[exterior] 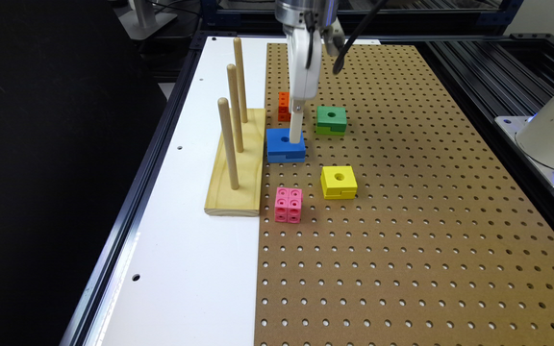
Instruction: Pick up blue block.
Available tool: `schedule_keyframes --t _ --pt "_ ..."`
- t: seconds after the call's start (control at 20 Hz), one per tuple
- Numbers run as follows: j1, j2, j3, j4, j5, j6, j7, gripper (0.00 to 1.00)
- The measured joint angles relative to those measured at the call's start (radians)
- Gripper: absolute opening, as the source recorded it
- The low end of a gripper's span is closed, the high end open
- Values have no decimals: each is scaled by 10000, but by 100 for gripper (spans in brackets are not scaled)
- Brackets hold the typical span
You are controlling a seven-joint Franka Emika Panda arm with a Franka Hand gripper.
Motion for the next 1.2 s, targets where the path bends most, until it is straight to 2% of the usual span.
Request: schedule_keyframes --t 0.1,0.2,0.7,1.0,1.2 --pt "9 163 4 214 0 -7 0 100" --pt "22 211 22 302 0 -9 8 100" --pt "37 273 361 427 0 -9 248 100" --pt "38 280 445 417 0 -29 332 100" --pt "15 281 427 396 -4 -35 340 100"
